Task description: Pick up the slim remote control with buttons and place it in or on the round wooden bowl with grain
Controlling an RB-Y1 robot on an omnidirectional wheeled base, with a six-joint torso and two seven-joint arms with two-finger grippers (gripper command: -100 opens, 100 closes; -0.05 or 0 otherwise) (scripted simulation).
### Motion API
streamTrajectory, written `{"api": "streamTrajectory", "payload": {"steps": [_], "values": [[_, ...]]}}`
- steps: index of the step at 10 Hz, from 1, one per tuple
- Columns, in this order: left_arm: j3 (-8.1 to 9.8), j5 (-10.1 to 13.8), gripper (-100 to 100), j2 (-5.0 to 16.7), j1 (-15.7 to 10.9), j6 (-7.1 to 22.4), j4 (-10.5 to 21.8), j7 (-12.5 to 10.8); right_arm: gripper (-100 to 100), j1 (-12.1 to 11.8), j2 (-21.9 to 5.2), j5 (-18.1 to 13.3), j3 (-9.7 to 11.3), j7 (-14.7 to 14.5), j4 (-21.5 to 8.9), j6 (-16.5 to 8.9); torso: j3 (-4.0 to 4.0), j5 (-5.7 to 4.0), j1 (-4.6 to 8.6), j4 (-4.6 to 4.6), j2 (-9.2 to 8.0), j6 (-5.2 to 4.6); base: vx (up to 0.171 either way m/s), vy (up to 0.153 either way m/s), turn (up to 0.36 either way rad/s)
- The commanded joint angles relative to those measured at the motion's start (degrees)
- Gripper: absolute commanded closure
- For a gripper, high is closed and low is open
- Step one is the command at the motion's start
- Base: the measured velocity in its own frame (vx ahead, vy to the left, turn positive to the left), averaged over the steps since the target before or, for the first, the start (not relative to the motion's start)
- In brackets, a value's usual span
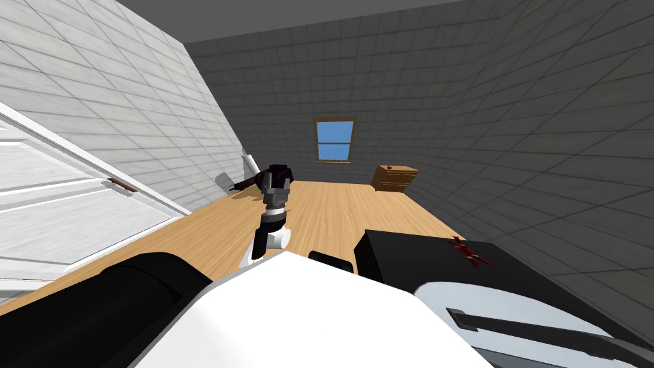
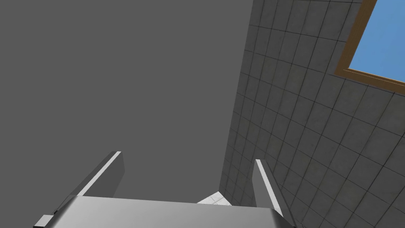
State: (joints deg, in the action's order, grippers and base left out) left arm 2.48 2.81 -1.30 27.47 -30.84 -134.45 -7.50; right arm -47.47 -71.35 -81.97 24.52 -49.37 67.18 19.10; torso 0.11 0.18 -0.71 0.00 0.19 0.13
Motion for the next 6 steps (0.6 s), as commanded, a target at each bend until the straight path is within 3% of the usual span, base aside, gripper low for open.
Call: {"api": "streamTrajectory", "payload": {"steps": [1, 2, 4, 6], "values": [[0.0, 0.0, 0, 0.0, 0.0, 0.0, 0.0, 0.0, 100, 0.4, 0.3, 2.1, 0.7, -0.3, 1.9, 0.3, 0.0, 0.0, 0.0, 0.0, 0.0, 0.0, -0.018, 0.089, 0.171], [0.0, 0.0, 0, 0.0, 0.0, 0.0, 0.0, 0.0, 100, 0.4, 0.3, 2.1, 0.7, -0.3, 1.9, 0.3, -0.08, -0.03, 0.01, 0.06, -0.1, 0.04, -0.009, 0.061, 0.072], [0.0, 0.0, 0, 0.0, 0.0, 0.0, 0.0, 0.0, 100, 0.7, 0.9, 4.7, 2.2, 0.4, 5.3, 0.4, -0.15, -0.02, 0.15, 0.08, -0.23, -0.07, -0.02, 0.07, 0.15], [0.0, 0.0, 0, 0.0, 0.0, 0.0, 0.0, 0.0, 100, 0.9, 1.3, 5.8, 2.8, 0.8, 6.7, 0.4, -0.21, 0.03, 0.06, 0.1, -0.33, -0.12, -0.027, 0.072, 0.088]]}}
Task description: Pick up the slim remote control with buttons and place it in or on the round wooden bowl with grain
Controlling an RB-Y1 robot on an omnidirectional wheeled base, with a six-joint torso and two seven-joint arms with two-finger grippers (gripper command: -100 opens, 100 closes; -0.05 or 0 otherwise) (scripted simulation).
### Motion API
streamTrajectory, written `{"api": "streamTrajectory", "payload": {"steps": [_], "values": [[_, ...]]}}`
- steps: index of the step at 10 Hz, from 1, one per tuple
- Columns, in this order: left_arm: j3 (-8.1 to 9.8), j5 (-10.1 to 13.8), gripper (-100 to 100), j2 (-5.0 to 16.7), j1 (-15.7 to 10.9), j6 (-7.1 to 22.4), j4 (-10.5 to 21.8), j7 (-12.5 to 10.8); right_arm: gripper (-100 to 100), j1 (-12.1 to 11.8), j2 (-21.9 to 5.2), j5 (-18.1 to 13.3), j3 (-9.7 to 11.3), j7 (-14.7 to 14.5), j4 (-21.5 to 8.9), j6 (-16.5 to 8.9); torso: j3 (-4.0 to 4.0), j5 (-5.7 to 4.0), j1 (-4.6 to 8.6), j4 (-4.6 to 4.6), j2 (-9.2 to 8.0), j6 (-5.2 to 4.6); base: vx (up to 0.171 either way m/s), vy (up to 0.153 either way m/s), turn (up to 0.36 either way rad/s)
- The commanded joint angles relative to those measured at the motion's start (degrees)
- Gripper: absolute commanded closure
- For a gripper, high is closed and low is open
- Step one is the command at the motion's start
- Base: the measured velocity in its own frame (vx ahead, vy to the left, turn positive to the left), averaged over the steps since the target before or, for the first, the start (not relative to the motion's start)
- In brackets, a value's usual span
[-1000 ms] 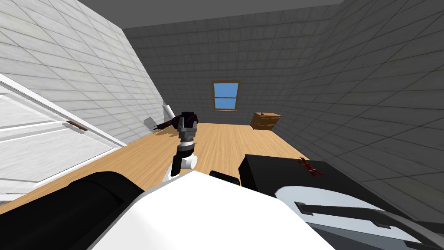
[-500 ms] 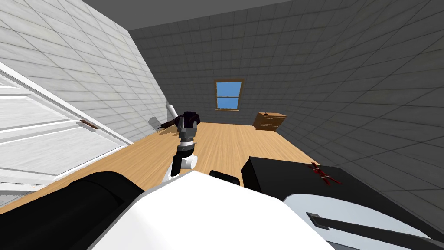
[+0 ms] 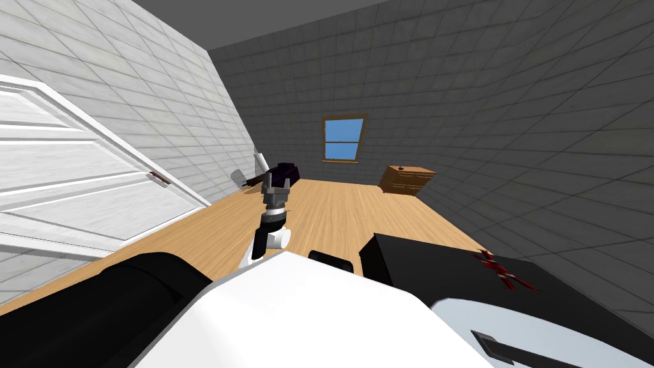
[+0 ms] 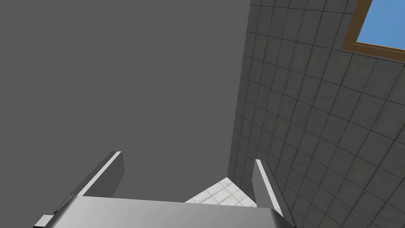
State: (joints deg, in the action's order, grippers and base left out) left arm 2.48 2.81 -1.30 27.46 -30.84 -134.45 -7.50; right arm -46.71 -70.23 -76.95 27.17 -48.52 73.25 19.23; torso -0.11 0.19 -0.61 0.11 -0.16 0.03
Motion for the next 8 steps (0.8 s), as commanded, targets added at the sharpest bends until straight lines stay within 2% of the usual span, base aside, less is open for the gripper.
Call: {"api": "streamTrajectory", "payload": {"steps": [1, 2, 3, 7, 8], "values": [[0.0, 0.0, 0, 0.0, 0.0, 0.0, 0.0, 0.0, 100, 0.2, 0.5, 1.6, 0.6, 0.2, 1.6, 0.2, 0.0, 0.0, 0.0, 0.0, 0.0, 0.0, -0.028, 0.065, 0.138], [0.0, 0.0, 0, 0.0, 0.0, 0.0, 0.0, 0.0, 100, 0.4, 0.4, 0.8, 0.5, 0.1, 0.7, 0.1, 0.01, -0.02, 0.01, -0.01, 0.01, -0.01, -0.008, 0.034, 0.029], [0.01, 0.0, 0, 0.0, 0.0, 0.0, 0.0, 0.0, -100, 0.5, 0.6, 0.9, 0.6, 0.1, 0.9, 0.1, 0.05, 0.03, 0.15, -0.07, 0.05, -0.09, -0.001, 0.008, -0.004], [0.01, 0.0, 0, 0.0, 0.0, 0.0, 0.0, 0.0, -100, 0.5, 0.6, 0.9, 0.5, 0.1, 0.9, 0.1, 0.09, -0.01, 0.32, -0.08, 0.1, -0.09, 0.0, 0.0, 0.0], [0.01, 0.0, 0, 0.0, 0.0, 0.0, 0.0, 0.0, 0, 0.5, 0.6, 0.9, 0.5, 0.1, 0.9, 0.1, 0.09, -0.01, 0.32, -0.08, 0.1, -0.09, 0.0, 0.0, 0.0]]}}
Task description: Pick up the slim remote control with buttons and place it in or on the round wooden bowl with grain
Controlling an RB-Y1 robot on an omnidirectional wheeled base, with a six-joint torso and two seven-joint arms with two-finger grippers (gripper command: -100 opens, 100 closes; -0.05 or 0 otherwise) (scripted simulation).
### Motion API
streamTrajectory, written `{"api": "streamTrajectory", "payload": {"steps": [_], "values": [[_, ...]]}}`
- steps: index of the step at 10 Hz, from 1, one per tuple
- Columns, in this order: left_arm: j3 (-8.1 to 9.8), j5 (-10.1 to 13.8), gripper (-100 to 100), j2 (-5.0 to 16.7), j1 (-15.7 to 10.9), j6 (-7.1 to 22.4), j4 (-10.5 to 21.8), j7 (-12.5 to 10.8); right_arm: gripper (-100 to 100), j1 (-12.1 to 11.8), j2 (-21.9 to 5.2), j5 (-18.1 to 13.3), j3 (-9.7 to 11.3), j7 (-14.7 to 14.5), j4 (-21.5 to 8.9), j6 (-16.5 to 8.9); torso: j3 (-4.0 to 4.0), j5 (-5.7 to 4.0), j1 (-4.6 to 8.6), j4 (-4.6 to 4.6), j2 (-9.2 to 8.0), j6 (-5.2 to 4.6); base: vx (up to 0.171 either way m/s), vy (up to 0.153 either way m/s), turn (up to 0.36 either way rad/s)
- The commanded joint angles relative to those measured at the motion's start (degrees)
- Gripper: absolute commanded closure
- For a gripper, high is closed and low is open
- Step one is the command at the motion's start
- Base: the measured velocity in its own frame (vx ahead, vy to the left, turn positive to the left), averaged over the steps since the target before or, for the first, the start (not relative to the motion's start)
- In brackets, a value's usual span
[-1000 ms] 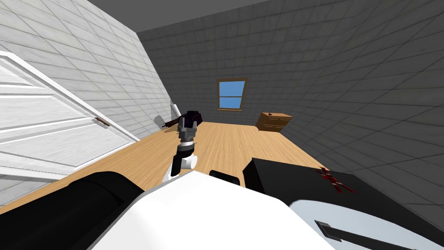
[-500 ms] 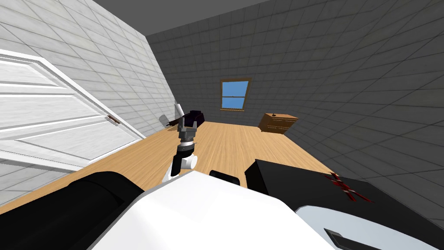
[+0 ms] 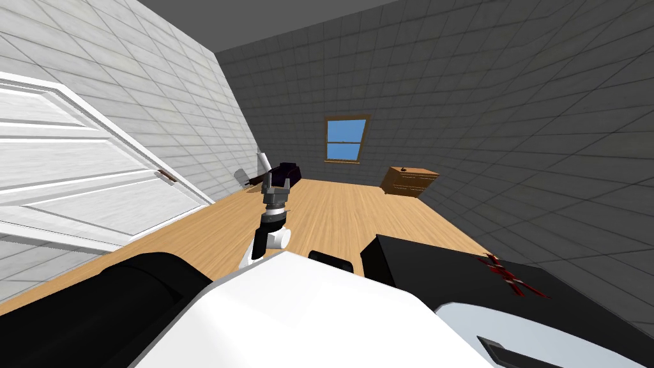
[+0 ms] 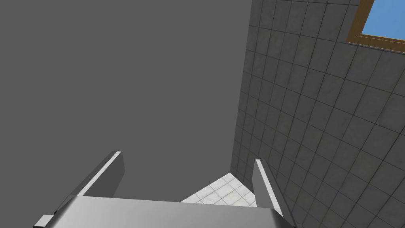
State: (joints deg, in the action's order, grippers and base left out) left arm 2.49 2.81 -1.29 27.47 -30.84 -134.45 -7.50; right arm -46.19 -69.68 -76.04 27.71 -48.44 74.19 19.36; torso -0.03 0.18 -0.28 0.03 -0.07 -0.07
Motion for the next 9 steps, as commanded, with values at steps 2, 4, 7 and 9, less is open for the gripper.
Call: {"api": "streamTrajectory", "payload": {"steps": [2, 4, 7, 9], "values": [[0.0, 0.0, 0, 0.0, 0.0, 0.0, 0.0, 0.0, -100, -1.2, -3.3, 0.9, -1.6, 0.4, 2.4, 1.0, 0.0, 0.02, -0.03, 0.0, 0.0, -0.02, 0.002, 0.013, -0.114], [0.0, 0.0, 0, 0.0, 0.0, 0.0, 0.0, 0.0, -100, -2.5, -6.5, 1.8, -3.1, 0.8, 4.9, 2.1, 0.01, 0.02, -0.08, 0.0, 0.01, 0.0, -0.002, 0.02, -0.098], [0.0, 0.0, 0, 0.0, 0.0, 0.0, 0.0, 0.0, -100, -3.7, -9.8, 2.7, -4.7, 1.2, 7.3, 3.1, 0.01, 0.02, -0.08, 0.0, 0.02, 0.0, 0.001, 0.019, -0.081], [0.0, 0.0, 0, 0.0, 0.0, 0.0, 0.0, 0.0, -100, -3.7, -10.3, 2.5, -4.6, 1.7, 7.8, 3.1, 0.01, 0.01, -0.06, 0.0, 0.01, 0.0, -0.001, 0.009, -0.042]]}}
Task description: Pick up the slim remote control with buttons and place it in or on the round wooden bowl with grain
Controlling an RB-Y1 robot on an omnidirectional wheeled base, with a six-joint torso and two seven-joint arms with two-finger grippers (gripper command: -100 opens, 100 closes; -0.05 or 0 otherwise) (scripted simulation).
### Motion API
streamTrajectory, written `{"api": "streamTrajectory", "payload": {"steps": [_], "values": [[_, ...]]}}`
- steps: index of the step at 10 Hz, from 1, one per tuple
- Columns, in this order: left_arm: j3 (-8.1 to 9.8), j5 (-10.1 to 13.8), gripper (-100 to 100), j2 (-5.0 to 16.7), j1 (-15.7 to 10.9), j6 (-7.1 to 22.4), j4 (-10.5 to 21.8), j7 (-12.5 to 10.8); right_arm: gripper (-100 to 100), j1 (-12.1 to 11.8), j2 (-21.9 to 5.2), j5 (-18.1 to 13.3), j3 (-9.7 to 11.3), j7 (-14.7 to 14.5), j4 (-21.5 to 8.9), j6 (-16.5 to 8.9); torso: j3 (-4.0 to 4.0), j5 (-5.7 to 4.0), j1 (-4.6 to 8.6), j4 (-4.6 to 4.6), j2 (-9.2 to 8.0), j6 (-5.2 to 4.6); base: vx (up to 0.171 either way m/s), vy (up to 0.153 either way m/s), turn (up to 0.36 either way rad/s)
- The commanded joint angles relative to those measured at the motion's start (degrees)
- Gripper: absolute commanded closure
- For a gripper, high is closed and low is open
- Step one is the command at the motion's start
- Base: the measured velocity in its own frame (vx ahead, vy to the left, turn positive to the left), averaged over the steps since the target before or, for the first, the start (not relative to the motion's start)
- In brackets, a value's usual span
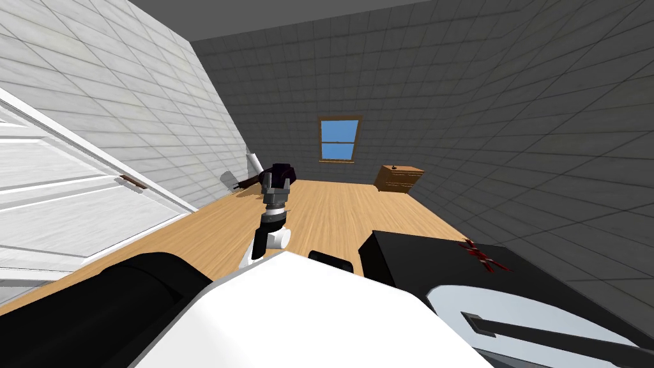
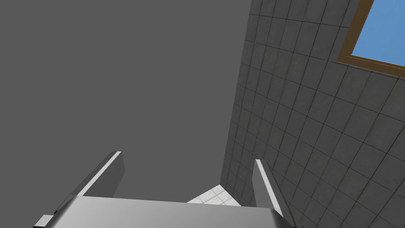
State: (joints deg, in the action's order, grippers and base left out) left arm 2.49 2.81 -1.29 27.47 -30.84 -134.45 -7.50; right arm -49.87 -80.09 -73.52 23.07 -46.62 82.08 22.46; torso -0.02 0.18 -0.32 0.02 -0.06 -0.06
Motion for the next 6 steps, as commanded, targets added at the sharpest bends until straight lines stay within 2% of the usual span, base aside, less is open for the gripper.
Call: {"api": "streamTrajectory", "payload": {"steps": [1, 6], "values": [[0.0, 0.0, 0, 0.0, 0.0, 0.0, 0.0, 0.0, 0, 0.0, 0.0, 0.0, 0.0, 0.0, 0.0, 0.0, 0.0, 0.0, 0.0, 0.0, 0.0, 0.0, 0.0, 0.0, 0.0], [0.0, 0.0, 0, 0.0, 0.0, 0.0, 0.0, 0.0, 0, 0.0, 0.0, 0.0, 0.0, 0.0, 0.0, 0.0, 0.0, -0.01, 0.04, 0.0, 0.0, 0.0, 0.0, 0.0, 0.0]]}}
